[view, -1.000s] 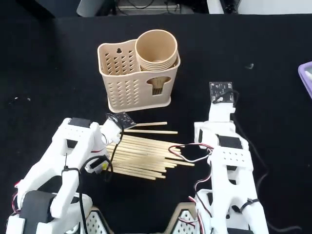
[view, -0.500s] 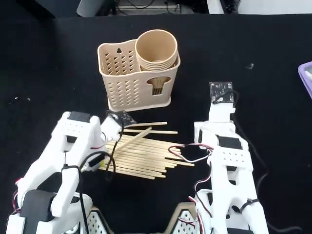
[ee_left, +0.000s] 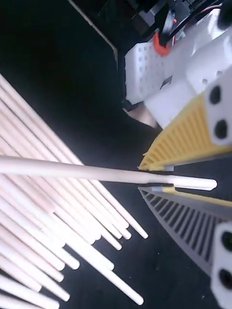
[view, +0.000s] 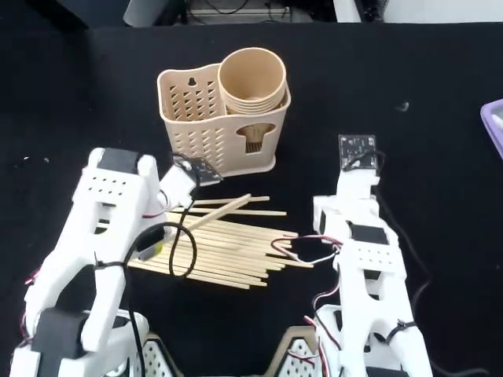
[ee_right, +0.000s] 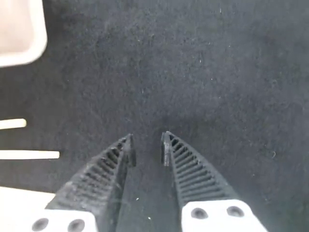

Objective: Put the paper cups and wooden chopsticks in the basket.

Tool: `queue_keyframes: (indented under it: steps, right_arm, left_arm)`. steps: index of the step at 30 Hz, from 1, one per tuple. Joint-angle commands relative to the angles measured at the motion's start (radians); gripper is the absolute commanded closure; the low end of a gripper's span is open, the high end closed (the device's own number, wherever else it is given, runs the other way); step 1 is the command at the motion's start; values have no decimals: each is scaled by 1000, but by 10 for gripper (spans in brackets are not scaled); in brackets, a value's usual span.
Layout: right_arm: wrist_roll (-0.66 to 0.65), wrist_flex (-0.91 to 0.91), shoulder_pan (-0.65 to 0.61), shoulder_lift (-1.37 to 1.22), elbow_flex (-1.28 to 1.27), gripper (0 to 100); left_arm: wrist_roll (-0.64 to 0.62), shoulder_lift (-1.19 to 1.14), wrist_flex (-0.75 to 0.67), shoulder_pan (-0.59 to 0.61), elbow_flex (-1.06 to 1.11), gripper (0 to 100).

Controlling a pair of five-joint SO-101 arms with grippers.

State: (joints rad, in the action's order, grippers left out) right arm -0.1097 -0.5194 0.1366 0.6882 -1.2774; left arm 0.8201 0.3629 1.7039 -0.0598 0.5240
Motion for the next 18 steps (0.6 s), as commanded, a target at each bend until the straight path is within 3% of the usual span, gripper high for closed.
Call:
queue_keyframes:
  steps: [1, 5, 8, 14, 18]
  right_arm:
    - [9, 31, 14, 18, 2, 899]
    - [83, 28, 15, 19, 2, 899]
    - [114, 29, 15, 19, 4, 899]
    - [114, 29, 15, 19, 4, 899]
    - [115, 29, 15, 16, 7, 899]
  left_arm:
    - [14, 161, 52, 1, -64, 970]
    - [-5, 391, 44, 1, -50, 970]
    - [-124, 555, -20, 8, -76, 970]
    - [-497, 769, -377, 120, -73, 970]
    - [-715, 855, -628, 101, -27, 970]
